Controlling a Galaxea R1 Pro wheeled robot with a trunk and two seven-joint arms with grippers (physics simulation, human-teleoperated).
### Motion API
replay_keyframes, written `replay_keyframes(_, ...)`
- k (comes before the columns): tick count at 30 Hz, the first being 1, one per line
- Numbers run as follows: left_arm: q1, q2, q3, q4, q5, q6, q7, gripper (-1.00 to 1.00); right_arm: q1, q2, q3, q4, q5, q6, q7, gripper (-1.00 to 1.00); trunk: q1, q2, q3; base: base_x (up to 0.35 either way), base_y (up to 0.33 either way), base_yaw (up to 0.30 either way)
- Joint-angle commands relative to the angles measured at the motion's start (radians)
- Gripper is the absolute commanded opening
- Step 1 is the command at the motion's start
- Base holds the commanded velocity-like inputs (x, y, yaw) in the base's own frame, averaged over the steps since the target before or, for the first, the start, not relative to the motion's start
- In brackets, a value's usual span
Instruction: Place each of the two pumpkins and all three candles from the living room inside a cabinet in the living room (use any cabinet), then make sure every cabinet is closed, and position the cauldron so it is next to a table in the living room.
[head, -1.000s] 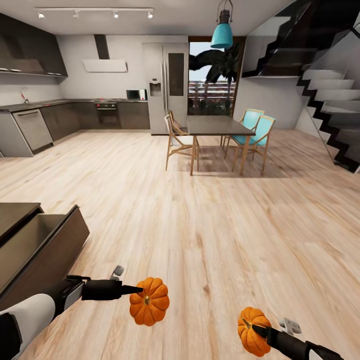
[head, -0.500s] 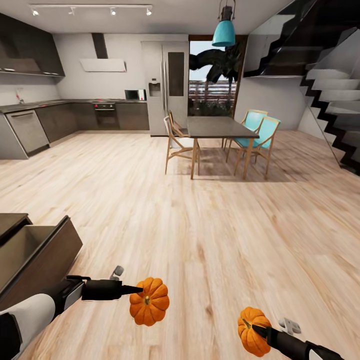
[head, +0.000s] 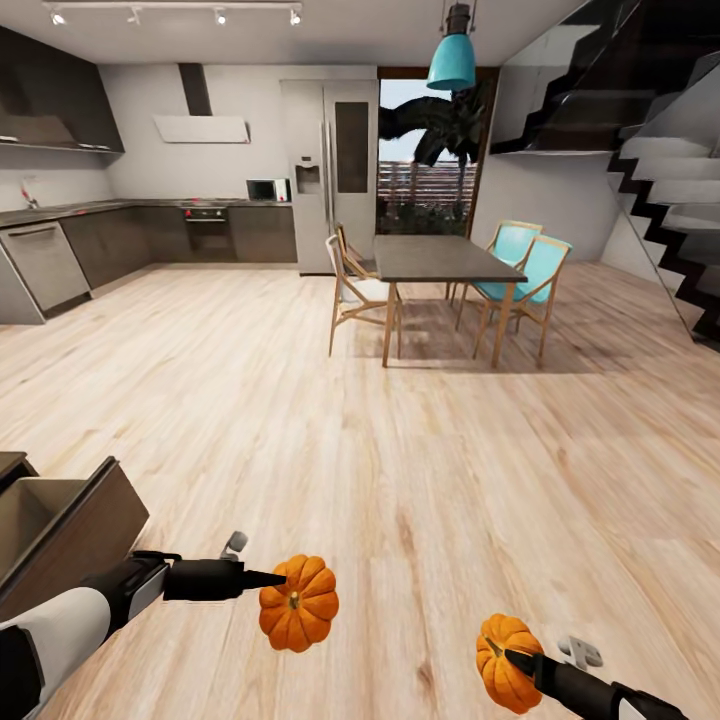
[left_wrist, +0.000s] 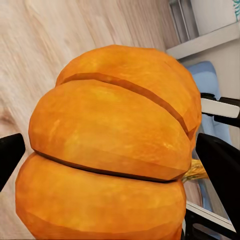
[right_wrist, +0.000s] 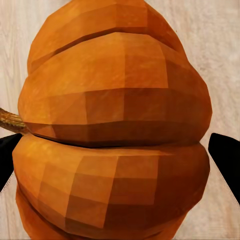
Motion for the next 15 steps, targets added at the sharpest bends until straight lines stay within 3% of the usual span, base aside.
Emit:
replay_keyframes(1,0.000,0.000,0.009,-0.001,0.001,0.000,0.000,-1.00,0.000,0.000,-0.005,0.000,-0.002,0.000,0.000,-1.00,0.000,0.000,0.000,0.337,0.000,0.000)
replay_keyframes(15,0.000,-0.001,0.009,-0.001,0.001,0.000,0.000,-1.00,0.001,0.000,-0.005,0.000,-0.002,0.000,0.000,-1.00,0.000,0.000,0.000,0.337,0.000,0.000)
